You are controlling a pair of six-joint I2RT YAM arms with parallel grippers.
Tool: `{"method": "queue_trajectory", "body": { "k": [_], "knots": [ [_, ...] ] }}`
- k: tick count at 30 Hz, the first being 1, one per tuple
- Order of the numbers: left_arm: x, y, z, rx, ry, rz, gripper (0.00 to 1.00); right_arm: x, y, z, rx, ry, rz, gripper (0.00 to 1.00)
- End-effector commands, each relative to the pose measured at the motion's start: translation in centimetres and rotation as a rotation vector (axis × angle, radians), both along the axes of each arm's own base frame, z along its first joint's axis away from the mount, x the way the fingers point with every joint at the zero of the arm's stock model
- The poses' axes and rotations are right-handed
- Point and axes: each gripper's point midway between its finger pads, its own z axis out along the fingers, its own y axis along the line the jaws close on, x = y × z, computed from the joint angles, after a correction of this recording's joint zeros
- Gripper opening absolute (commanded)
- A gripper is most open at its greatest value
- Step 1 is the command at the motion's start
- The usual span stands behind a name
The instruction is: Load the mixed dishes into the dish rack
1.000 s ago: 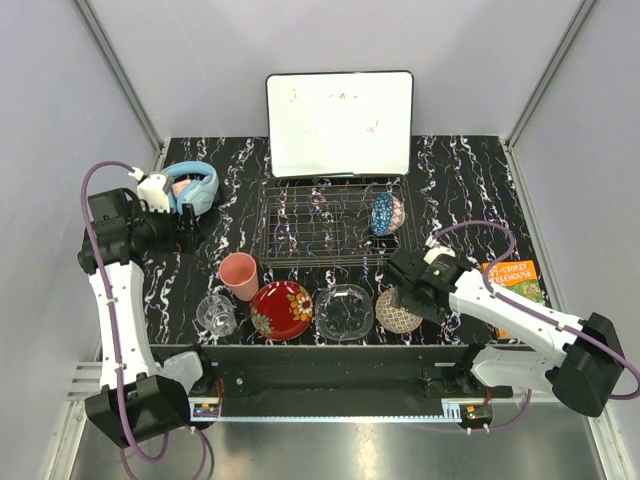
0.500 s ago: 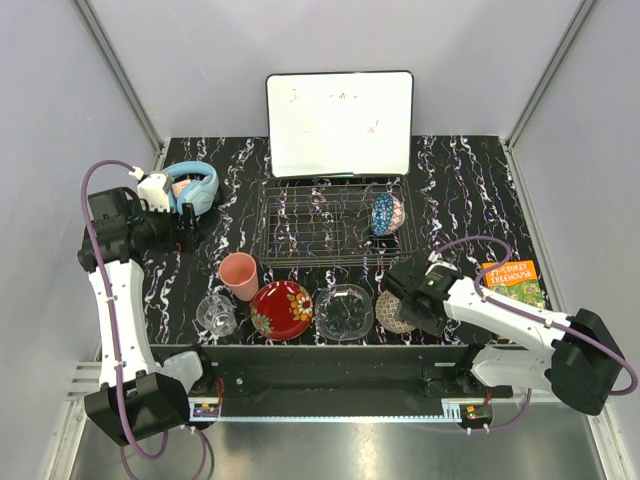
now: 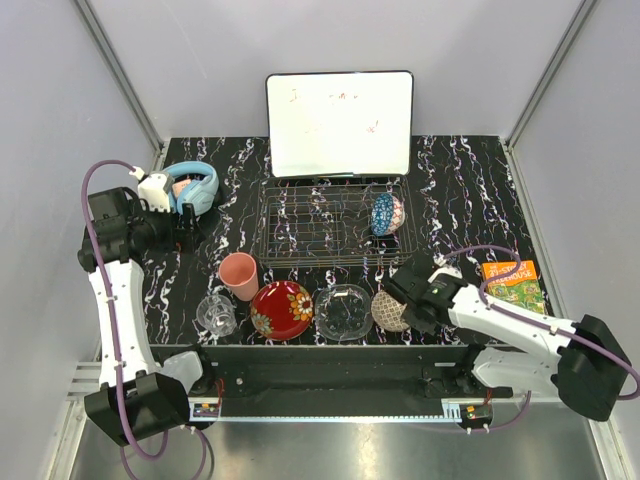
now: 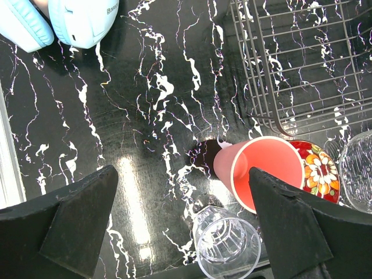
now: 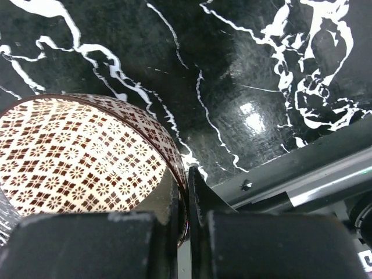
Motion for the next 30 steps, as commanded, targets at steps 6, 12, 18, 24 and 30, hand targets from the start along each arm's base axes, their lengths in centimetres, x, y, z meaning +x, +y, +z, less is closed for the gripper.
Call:
{"method": "queue_trajectory", "body": {
  "k": [6,12,18,24,30],
  "knots": [
    [0.5,0.2,1.9,0.025,-0.065,-0.007,0.99,3.6,-0.5,9.0,-0.277,-0.268,0.090,0.00],
    [0.4,0.2,1.9,0.031,-0.069,-0.008,0.99,6.1,0.9,16.4,-0.550,-0.418,0.192,0.00],
    [-0.1,0.3,1.6,0.049,-0.072,-0.008,0.99,8.6,2.0,19.8,-0.630,-0.536,0.234,0.00],
    [-0.1,0.3,1.5,0.042,-0.065,-0.008,0.99,12.1,-0.2,22.3,-0.831,-0.543,0.223,0.00],
    [-0.2,0.2,2.0,0.046,-0.075,-0.010,0.99,13.8,-3.0,21.6,-0.981,-0.439,0.208,0.00]
  ]
}}
